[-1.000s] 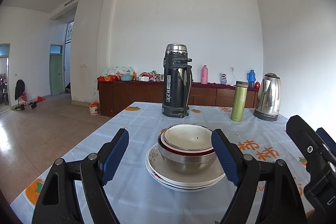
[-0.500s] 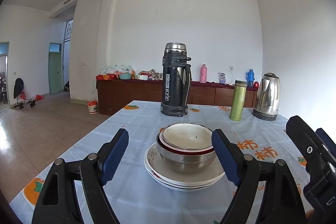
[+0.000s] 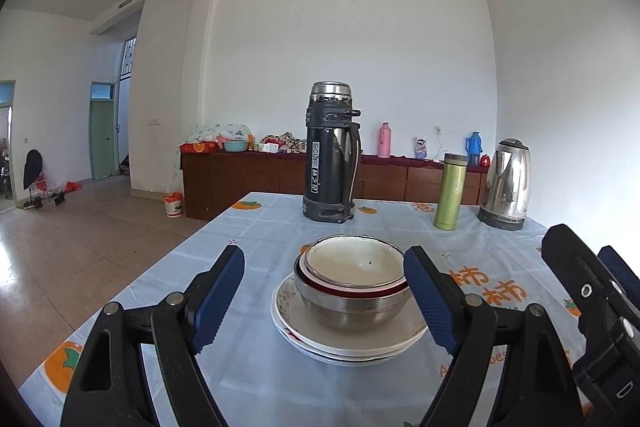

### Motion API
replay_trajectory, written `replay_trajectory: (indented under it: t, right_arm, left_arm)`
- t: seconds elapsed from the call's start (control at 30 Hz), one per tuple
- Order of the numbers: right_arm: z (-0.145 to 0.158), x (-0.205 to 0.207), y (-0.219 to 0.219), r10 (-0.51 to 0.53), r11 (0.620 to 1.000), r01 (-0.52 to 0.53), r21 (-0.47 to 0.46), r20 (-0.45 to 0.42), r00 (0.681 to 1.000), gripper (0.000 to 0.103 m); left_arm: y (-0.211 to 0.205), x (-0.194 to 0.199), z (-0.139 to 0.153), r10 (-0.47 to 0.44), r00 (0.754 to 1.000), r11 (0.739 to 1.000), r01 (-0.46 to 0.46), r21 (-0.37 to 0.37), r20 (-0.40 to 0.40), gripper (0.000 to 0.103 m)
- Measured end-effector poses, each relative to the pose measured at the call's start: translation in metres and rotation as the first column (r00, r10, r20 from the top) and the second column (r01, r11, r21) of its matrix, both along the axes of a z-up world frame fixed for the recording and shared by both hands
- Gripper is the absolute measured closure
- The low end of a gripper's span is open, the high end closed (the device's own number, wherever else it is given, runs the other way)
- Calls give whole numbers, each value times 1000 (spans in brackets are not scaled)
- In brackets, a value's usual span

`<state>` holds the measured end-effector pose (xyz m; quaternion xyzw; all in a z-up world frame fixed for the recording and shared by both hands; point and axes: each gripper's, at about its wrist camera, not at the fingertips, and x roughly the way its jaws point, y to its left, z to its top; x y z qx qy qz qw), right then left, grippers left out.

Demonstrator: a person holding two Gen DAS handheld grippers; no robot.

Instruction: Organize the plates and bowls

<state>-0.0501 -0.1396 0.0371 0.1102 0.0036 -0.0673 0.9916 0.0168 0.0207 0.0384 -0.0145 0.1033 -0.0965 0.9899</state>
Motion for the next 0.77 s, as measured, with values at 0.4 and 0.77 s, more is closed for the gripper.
replay_trajectory:
  t: [0.4,0.77]
  right_arm:
    - [2,1,0,-7,1000,7,2,2,1000,0]
    - [0,3,1,-14,1000,14,5,-4,1000,0]
  left_arm:
    - [4,-1,1,-9,1000,999,10,-32,18,19]
    - [3,3,1,2,1000,1000,-2,-18,1,19]
